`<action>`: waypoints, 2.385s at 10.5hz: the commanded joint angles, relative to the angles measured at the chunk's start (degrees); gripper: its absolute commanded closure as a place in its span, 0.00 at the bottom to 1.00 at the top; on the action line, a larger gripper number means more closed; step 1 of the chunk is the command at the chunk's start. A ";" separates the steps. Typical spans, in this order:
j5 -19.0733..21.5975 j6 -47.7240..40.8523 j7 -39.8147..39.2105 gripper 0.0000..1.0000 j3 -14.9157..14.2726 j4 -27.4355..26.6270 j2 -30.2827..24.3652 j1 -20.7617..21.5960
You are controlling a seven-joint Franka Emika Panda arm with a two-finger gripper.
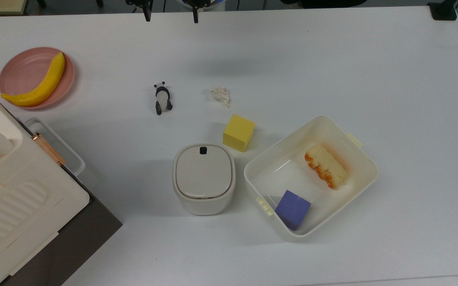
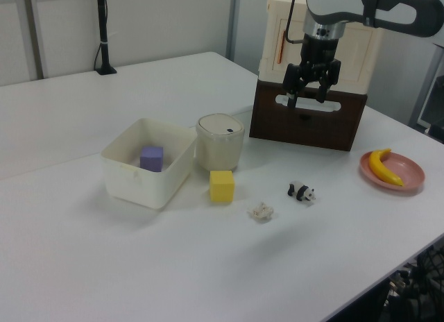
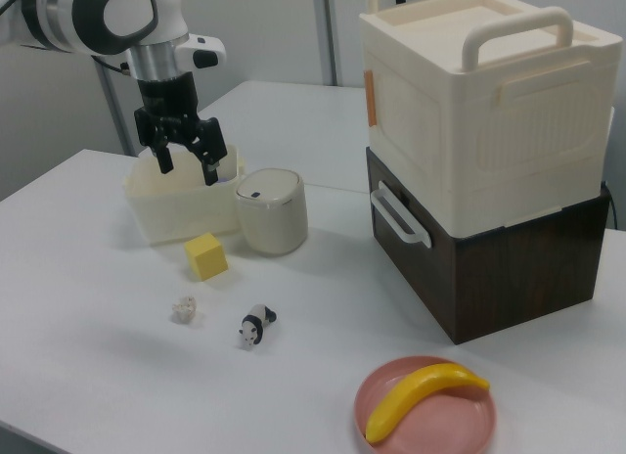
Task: Open the trash can
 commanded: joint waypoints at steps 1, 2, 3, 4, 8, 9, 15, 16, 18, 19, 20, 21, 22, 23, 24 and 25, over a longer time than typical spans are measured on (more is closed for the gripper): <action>0.74 -2.67 -1.79 0.00 -1.46 -0.06 -1.46 1.12; 0.74 -2.59 -1.79 0.00 -1.46 -0.06 -1.46 1.03; 0.74 -2.59 -1.79 0.00 -1.46 -0.06 -1.46 1.03; 0.74 -2.59 -1.70 0.00 -1.46 -0.14 -1.37 1.21; 0.56 -2.32 -2.31 0.00 -1.10 -0.15 -0.93 1.30; 0.56 -2.24 -3.54 0.00 -1.10 -0.15 -0.93 1.30; 0.56 -2.41 -7.86 0.00 -1.10 -0.15 -0.93 1.21; 0.56 -2.50 -7.86 0.00 -1.10 -0.15 -0.93 1.30; 0.56 -2.85 -7.86 0.00 -1.02 -0.15 -0.93 1.38; 0.56 -2.85 -7.86 0.01 -1.02 -0.15 -0.93 1.38; 0.56 -2.85 -7.86 0.20 -0.93 -0.15 -1.02 1.47; 0.56 -2.85 -8.12 0.53 -0.93 -0.15 -1.11 1.47; 0.65 -2.85 -8.90 0.78 -0.93 -0.15 -1.11 1.47; 0.65 -2.76 -9.26 1.00 -0.84 -0.15 -1.11 1.56; 0.65 -2.76 -9.26 1.00 -0.84 -0.15 -1.11 1.56; 0.65 -2.67 -9.35 1.00 -0.75 -0.15 -1.02 1.65</action>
